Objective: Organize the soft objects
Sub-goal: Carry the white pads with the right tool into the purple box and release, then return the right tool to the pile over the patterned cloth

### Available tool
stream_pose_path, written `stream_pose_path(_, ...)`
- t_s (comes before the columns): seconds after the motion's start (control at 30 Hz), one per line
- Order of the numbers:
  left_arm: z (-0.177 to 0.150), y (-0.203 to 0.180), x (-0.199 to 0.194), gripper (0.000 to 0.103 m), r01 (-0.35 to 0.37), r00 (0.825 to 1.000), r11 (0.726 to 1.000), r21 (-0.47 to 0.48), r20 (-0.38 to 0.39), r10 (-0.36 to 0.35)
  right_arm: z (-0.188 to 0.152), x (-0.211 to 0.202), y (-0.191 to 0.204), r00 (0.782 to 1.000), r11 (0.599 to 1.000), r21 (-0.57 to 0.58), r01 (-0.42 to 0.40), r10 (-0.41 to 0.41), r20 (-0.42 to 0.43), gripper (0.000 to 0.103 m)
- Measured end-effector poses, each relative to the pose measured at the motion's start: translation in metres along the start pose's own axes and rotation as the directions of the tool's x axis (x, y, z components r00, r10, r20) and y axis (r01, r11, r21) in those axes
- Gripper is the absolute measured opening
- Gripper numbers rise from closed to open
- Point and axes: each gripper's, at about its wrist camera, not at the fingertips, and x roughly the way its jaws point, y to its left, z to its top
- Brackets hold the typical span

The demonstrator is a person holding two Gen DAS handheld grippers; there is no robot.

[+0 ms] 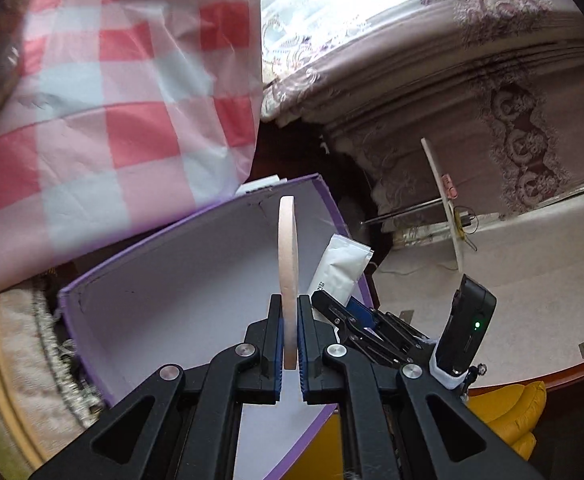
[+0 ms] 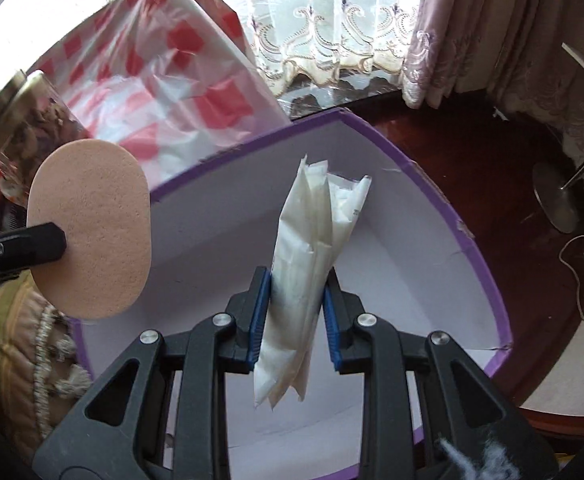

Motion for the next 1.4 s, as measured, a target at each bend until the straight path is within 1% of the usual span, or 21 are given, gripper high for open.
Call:
stream_pose_path(0.07,0.004,-0.006,0.023,0.006,-0.027,0.999,1.0,0.014,-0.041,0.027,-0.004,0.01,-0.012,0.998,0.998,-0.016,0.058,-0.059,-0.015,0.03)
stream_pose_path(0.13,0.004,-0.012,0.041,0.006,-0.04,0.997,0.999,0.03,-0.07,0.042,-0.007,0.019,-0.024,0.995,0.995,-0.026,0.092,-0.092,-0.026,0.03)
stream_pose_path(0.2,0.007,-0.02,0.06,0.006,-0.02,0.995,0.999,0.047,-0.092,0.024,-0.007,0.028,-0.031,0.991,0.991,-0.036,0.127,-0.128,-0.03,0.032)
stream_pose_path(0.23,0.009,-0.025,0.069,0.009,-0.007,0.994,0.997,0.072,-0.109,0.015,-0.007,0.032,-0.034,0.988,0.988,-0.045,0.147,-0.149,-0.033,0.034)
stream_pose_path(0.27,0.009,-0.029,0.077,0.01,-0.028,0.992,0.994,0.105,-0.119,0.041,-0.005,0.034,-0.036,0.984,0.984,-0.05,0.171,-0.173,-0.034,0.038)
stream_pose_path(0.3,0.009,-0.031,0.084,0.012,-0.078,0.989,0.988,0.13,-0.116,0.093,-0.004,0.037,-0.038,0.979,0.979,-0.049,0.199,-0.201,-0.032,0.042)
stream_pose_path(0.33,0.008,-0.029,0.085,0.017,-0.102,0.986,0.985,0.14,-0.12,0.119,-0.003,0.04,-0.04,0.975,0.975,-0.045,0.218,-0.22,-0.034,0.052)
stream_pose_path(0.37,0.007,-0.028,0.088,0.02,-0.106,0.984,0.984,0.14,-0.13,0.124,-0.002,0.041,-0.041,0.974,0.973,-0.044,0.225,-0.226,-0.032,0.059)
stream_pose_path(0.47,0.004,-0.021,0.083,0.023,-0.113,0.982,0.984,0.137,-0.136,0.132,0.0,0.042,-0.042,0.974,0.973,-0.039,0.227,-0.227,-0.013,0.061)
stream_pose_path(0.57,0.005,-0.016,0.073,0.031,-0.121,0.984,0.984,0.13,-0.115,0.136,0.0,0.044,-0.043,0.972,0.972,-0.033,0.234,-0.235,-0.02,0.061)
stream_pose_path(0.67,0.005,-0.014,0.056,0.032,-0.105,0.99,0.987,0.122,-0.084,0.116,0.0,0.041,-0.044,0.976,0.976,-0.007,0.217,-0.217,-0.013,0.064)
stream_pose_path(0.73,0.007,-0.014,0.043,0.032,-0.093,0.994,0.988,0.124,-0.039,0.099,0.001,0.036,-0.043,0.978,0.978,0.008,0.207,-0.207,0.005,0.065)
stream_pose_path(0.83,0.005,-0.015,0.01,0.032,-0.083,0.996,0.987,0.135,0.046,0.077,0.002,0.027,-0.041,0.981,0.981,0.031,0.191,-0.192,0.036,0.067)
stream_pose_path(0.9,0.004,-0.013,-0.011,0.039,-0.088,0.993,0.986,0.14,0.096,0.075,0.003,0.02,-0.039,0.982,0.982,0.04,0.183,-0.185,0.046,0.067)
stream_pose_path(0.93,0.0,-0.011,-0.024,0.046,-0.094,0.99,0.985,0.142,0.122,0.077,0.004,0.018,-0.037,0.983,0.983,0.044,0.176,-0.179,0.05,0.067)
stream_pose_path(0.97,-0.003,-0.009,-0.036,0.051,-0.105,0.985,0.984,0.144,0.15,0.083,0.004,0.016,-0.036,0.984,0.985,0.046,0.167,-0.169,0.052,0.067)
stream_pose_path(1.0,-0.007,-0.006,-0.047,0.053,-0.124,0.979,0.981,0.148,0.177,0.097,0.005,0.014,-0.034,0.986,0.987,0.047,0.154,-0.156,0.055,0.067)
stream_pose_path(1.13,-0.026,0.011,-0.092,0.053,-0.243,0.947,0.957,0.157,0.25,0.2,0.006,0.004,-0.016,0.993,0.996,0.029,0.089,-0.091,0.078,0.067)
stream_pose_path(1.23,-0.043,0.032,-0.13,0.053,-0.293,0.924,0.945,0.142,0.296,0.243,0.008,-0.002,0.007,0.995,0.999,-0.02,0.027,-0.025,0.096,0.067)
stream_pose_path(1.33,-0.058,0.052,-0.161,0.053,-0.351,0.889,0.929,0.117,0.352,0.292,0.01,-0.007,0.037,0.994,0.996,-0.091,-0.022,0.032,0.109,0.067)
stream_pose_path(1.4,-0.066,0.063,-0.185,0.053,-0.391,0.86,0.915,0.1,0.395,0.324,0.012,-0.009,0.059,0.992,0.99,-0.132,-0.054,0.068,0.109,0.067)
